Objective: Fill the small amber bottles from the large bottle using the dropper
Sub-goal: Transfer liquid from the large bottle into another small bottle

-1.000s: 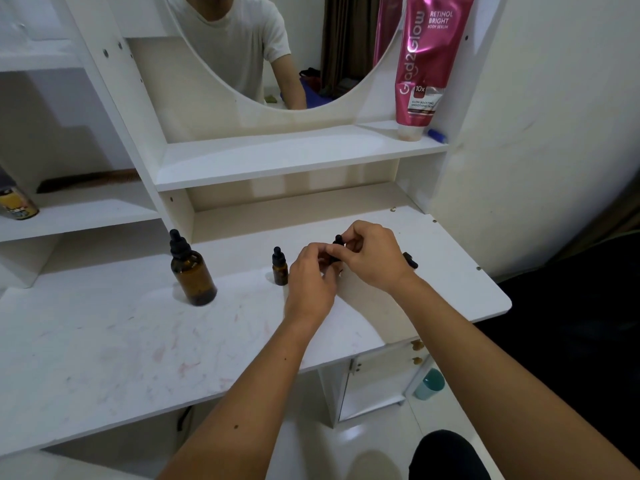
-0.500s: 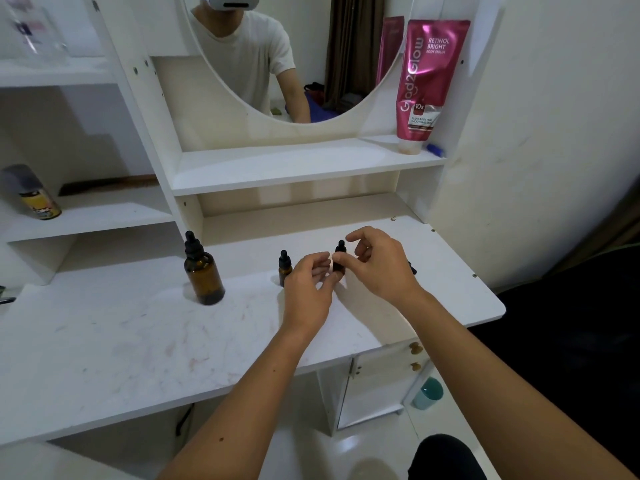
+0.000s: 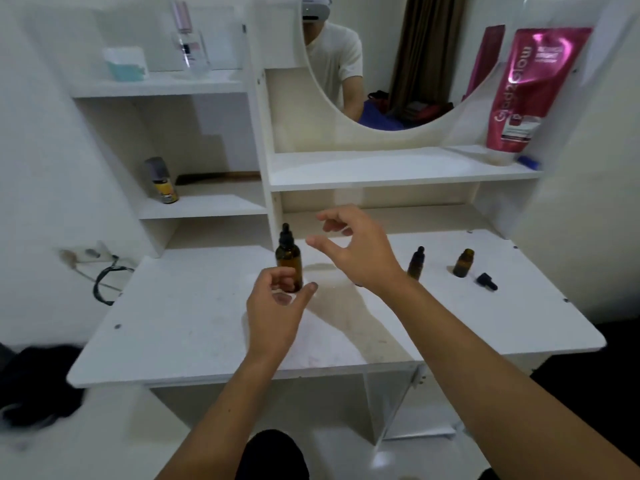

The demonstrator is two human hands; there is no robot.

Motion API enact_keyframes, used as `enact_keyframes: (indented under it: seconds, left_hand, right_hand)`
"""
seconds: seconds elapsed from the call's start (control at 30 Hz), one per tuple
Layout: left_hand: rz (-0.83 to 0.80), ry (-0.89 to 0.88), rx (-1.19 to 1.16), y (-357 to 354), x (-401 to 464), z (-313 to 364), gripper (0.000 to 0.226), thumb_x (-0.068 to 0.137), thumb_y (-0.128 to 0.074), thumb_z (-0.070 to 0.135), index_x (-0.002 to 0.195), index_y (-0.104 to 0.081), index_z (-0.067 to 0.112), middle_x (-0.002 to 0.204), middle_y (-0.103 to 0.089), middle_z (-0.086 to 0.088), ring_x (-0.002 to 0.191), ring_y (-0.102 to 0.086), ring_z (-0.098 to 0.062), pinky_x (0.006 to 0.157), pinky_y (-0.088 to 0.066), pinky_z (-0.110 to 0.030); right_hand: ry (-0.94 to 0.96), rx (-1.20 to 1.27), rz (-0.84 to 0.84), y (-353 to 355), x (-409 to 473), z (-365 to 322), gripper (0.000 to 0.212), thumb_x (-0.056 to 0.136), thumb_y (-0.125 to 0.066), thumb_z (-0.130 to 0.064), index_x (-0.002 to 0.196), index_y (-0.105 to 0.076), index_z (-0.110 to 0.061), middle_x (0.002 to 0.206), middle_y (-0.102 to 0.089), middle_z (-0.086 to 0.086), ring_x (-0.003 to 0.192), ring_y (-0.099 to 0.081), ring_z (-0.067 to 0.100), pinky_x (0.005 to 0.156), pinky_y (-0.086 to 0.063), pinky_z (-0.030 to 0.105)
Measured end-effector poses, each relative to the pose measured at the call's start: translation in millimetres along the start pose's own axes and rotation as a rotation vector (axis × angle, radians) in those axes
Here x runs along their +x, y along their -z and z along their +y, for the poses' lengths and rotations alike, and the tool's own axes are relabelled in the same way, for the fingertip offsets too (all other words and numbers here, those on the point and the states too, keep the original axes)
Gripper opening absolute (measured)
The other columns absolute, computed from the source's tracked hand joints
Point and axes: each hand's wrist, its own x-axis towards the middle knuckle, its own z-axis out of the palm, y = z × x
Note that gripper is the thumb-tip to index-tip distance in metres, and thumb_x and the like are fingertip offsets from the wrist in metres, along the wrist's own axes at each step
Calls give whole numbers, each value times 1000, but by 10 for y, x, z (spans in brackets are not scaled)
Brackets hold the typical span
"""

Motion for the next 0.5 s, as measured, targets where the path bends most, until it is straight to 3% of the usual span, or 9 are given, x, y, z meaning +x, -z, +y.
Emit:
enact_keyframes:
  seconds: [0.1,0.23,0.4,0.5]
  left_hand:
    - [92,18,40,109,111,-49,57,77,-91,40,120,-56,30,114,-63,11,98,-65,-13,81,-57,-22]
    - [40,81,13,117,272,-106,74,76,-92,35,137,-51,28,137,-57,9,114,-61,-15,87,-49,-11]
    - [-46,92,21,86,361,-170,59,82,-89,31,132,-56,29,131,-66,9,118,-64,-16,108,-53,-35]
    - [-62,82,40,83,352,-158,56,84,-86,30,133,-58,24,128,-68,6,115,-64,-14,109,-52,-35]
  right_hand:
    - [-12,37,-79,-224,144,-127,41,92,-78,-39,129,-69,-23,116,-69,-9,106,-63,2,91,-45,8]
    - [-49,57,-100,-376,245,-201,27,95,-75,-33,119,-74,-22,113,-71,-9,102,-65,5,90,-50,14]
    - [-88,108,-47,-429,297,-218,11,94,-78,-21,104,-79,-17,101,-77,-4,93,-72,11,88,-57,20]
    - [-119,112,-40,-461,331,-217,6,92,-79,-20,97,-80,-17,96,-77,-4,91,-72,12,86,-58,22]
